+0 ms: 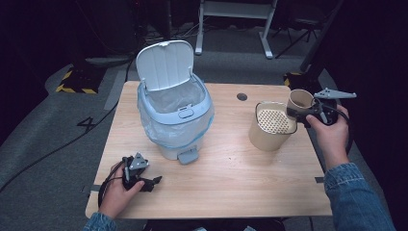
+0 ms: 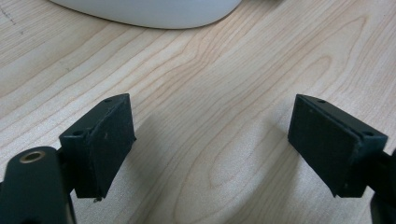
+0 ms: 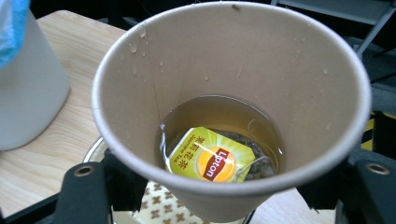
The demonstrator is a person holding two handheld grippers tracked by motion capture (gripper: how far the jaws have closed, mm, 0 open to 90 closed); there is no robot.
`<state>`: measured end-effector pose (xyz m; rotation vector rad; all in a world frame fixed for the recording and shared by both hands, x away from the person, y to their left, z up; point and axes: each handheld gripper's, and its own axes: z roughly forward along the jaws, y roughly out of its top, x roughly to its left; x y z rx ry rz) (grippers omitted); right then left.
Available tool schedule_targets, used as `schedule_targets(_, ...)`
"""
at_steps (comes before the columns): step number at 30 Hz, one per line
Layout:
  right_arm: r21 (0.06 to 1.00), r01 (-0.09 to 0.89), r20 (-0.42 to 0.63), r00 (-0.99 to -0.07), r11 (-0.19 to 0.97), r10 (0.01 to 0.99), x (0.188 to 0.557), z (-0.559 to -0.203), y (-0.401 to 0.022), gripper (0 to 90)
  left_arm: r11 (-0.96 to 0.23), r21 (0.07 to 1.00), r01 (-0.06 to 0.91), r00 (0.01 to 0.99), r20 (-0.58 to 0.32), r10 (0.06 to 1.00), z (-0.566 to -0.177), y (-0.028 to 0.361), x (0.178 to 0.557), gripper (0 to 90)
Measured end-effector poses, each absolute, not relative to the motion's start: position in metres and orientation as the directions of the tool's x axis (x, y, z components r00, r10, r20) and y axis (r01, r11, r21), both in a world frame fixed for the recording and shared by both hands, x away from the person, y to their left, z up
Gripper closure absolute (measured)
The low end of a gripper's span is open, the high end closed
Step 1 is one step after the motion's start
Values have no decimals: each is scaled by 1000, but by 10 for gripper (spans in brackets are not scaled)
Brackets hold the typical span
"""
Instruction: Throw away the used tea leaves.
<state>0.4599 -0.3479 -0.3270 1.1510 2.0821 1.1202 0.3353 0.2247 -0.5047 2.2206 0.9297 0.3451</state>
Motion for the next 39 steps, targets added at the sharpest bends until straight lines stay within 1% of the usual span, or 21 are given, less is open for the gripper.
schedule_targets(13,802,422,-190,-493,423,849,473,-338,-343,308,-498,691,524,703,-21,711,-505,225,335,149)
schedule_targets(17,792,422,-209,-491,441,846,475,-343,-341,308,-497,691,525,701,-21,712,-505,225,334,149)
schedule_targets(23,752,418,-293,-481,510,826,477,-345,-339,308,-497,691,525,702,-22,712,-505,225,335,149)
schedule_targets(33,687,413,-399,-473,598,786,476,-344,-336,309,-497,691,525,702,-22,712,-505,225,335,148)
schedule_targets(39,626,377,-497,-481,682,722,475,-342,-335,311,-497,691,525,702,-22,711,-505,225,335,148)
